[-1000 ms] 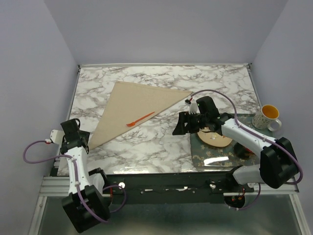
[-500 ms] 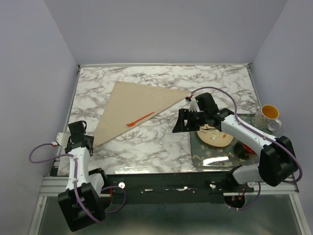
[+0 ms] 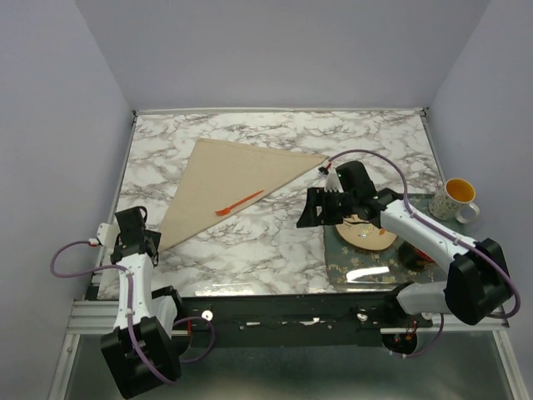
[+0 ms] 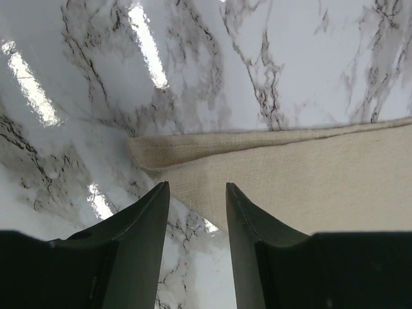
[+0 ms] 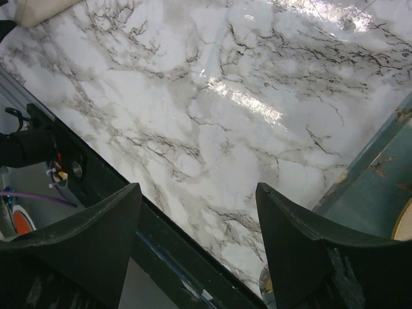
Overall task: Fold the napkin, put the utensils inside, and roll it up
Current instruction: Fold the napkin
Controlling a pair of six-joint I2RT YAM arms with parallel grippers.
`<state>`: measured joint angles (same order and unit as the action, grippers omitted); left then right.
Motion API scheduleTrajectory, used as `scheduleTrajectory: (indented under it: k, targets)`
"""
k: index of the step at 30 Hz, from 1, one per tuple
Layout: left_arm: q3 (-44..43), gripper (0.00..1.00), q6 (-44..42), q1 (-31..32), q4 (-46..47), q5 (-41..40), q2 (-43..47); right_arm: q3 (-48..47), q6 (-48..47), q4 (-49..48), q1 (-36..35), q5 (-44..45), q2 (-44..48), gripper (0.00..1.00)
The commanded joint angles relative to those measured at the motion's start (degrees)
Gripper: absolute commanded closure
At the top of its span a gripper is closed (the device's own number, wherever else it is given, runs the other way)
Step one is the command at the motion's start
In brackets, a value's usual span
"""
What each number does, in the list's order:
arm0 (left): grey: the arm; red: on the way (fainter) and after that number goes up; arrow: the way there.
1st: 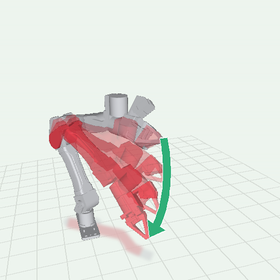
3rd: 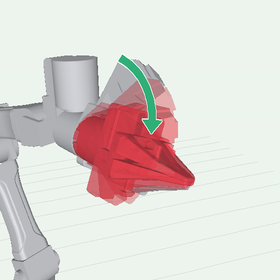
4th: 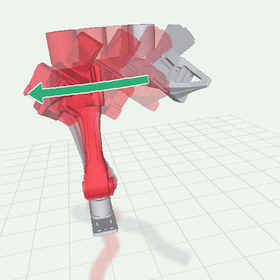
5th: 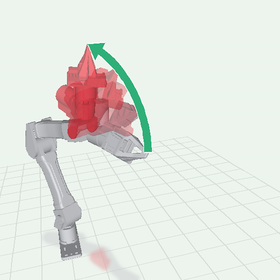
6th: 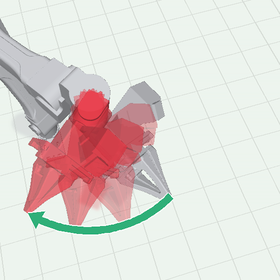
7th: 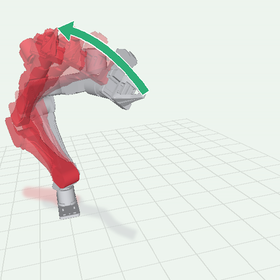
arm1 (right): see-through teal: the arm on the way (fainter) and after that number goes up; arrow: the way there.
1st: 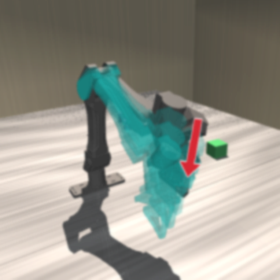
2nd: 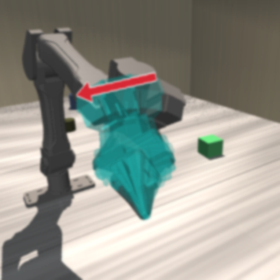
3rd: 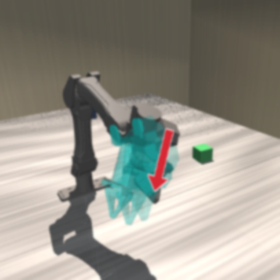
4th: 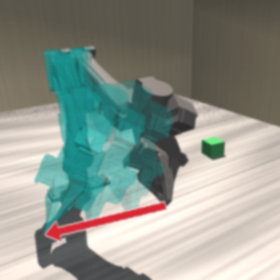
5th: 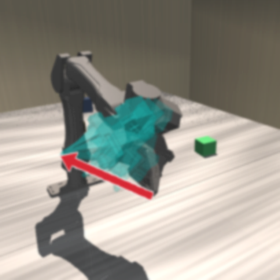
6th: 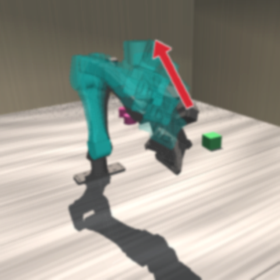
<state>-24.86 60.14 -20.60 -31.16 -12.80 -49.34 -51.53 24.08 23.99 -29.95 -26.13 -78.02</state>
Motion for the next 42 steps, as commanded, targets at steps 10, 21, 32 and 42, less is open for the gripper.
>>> scheduleTrajectory:
  k: [10, 21, 32, 42]
  targets:
    - [1.22, 0.42, -4.85, -0.75, 1.81, 4.62, 3.29, 4.15, -4.30, -4.74, -0.19, -0.59, 9.20, 0.20]
    - [0.69, 0.57, -0.90, -5.33, -3.65, 5.33, -2.07, 5.12, -5.27, -4.65, -0.89, -0.86, 10.61, 0.20]
    - [-0.19, 0.52, -0.64, -6.29, -2.33, 4.27, -5.77, 4.95, -5.00, -4.65, -0.90, 0.29, 11.05, 0.20]
    - [-0.89, 0.50, 1.02, -7.61, -2.67, 1.38, -9.28, 5.12, -4.92, -4.56, -0.89, 0.29, 10.96, 0.20]
